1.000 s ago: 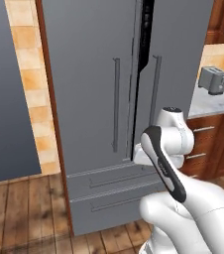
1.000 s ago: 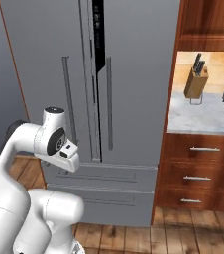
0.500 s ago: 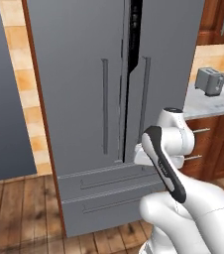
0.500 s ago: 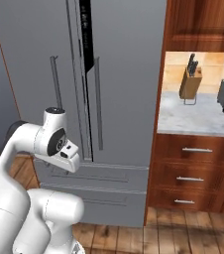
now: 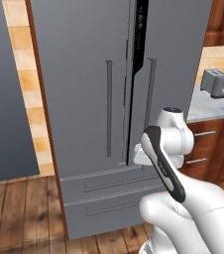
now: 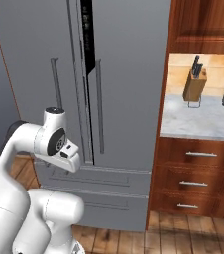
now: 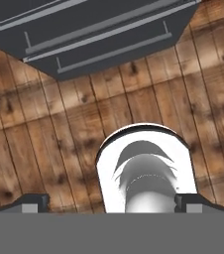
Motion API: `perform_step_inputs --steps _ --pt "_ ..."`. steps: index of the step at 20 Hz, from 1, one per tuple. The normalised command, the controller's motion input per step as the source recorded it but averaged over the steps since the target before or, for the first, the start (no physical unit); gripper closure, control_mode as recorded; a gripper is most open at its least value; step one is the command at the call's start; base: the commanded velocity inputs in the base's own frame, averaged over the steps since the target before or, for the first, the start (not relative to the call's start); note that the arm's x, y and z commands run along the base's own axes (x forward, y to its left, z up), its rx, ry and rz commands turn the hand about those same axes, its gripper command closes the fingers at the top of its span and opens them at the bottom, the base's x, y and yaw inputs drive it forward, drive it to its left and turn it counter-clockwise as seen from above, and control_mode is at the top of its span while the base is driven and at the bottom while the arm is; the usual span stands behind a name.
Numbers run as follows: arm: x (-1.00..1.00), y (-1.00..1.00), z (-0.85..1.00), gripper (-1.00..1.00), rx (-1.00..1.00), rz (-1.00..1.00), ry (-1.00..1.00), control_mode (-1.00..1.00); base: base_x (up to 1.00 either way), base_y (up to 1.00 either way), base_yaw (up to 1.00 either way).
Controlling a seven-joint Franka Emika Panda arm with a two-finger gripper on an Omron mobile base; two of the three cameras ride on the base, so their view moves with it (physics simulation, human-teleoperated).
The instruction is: Place one of the steaks on the plate and the other in the bowl. Then place the bowl in the fridge.
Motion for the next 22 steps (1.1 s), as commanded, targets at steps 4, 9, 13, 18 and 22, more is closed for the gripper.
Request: perform_step_inputs --steps 4,9,13,18,22 --pt "0.71 -0.25 0.13 -1.00 -0.07 0.10 -0.20 -1.00 0.00 0.00 0.00" --pt "0.98 -0.84 0.12 -1.00 -0.15 0.16 -0.21 -1.00 0.00 0.00 0.00" --pt "0.57 0.02 0.53 -1.00 -0.13 0.09 -0.03 -1.00 0.00 0.00 0.00" --pt "0.57 -0.02 0.42 -1.00 0.01 0.01 -0.08 -1.00 0.00 0.00 0.00" --pt "0.11 -0.08 -0.01 -1.00 0.09 0.00 -0.03 -1.00 0.00 0.00 0.00"
